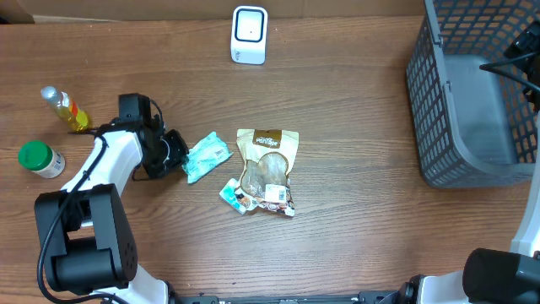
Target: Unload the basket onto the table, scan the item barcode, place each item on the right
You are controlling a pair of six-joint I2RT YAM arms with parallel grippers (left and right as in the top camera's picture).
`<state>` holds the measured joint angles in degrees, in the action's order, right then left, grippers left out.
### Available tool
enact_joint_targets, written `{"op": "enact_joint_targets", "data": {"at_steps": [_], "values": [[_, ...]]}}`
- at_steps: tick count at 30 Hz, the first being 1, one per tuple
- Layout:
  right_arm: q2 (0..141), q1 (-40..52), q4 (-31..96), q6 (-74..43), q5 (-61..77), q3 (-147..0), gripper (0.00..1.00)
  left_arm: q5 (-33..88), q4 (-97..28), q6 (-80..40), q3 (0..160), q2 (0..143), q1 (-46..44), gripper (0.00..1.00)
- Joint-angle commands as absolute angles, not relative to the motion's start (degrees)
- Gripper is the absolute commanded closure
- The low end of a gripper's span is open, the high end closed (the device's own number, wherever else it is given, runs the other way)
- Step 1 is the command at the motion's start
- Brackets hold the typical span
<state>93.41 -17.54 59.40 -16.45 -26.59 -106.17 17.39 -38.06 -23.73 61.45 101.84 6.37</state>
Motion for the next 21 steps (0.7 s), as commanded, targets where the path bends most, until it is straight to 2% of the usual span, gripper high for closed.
{"op": "enact_joint_targets", "data": {"at_steps": [1, 3, 5, 12, 21], "values": [[93.3, -17.5, 59.1, -16.2, -27.4, -106.5, 0.0, 19.7, -37.8, -20.2, 63.9, 102.5, 6.0, 0.93], [93.3, -17.5, 59.1, -16.2, -27.4, -106.5, 0.0, 19.5, -38.6, -20.2, 63.9, 102.6, 6.0, 0.86], [93.3, -17.5, 59.1, -16.2, -27.4, -106.5, 0.0, 19.3, -40.5, -20.1, 63.9, 102.7, 6.0, 0.68], [93.3, -17.5, 59.1, -16.2, -27.4, -106.5, 0.0, 14.4, -43.5, -20.1, 63.5, 102.8, 6.0, 0.54], [93.3, -17.5, 59.1, -16.2, -27.4, -106.5, 0.0, 15.3, -36.5, -21.2, 59.8, 104.2, 6.0, 0.48]]}}
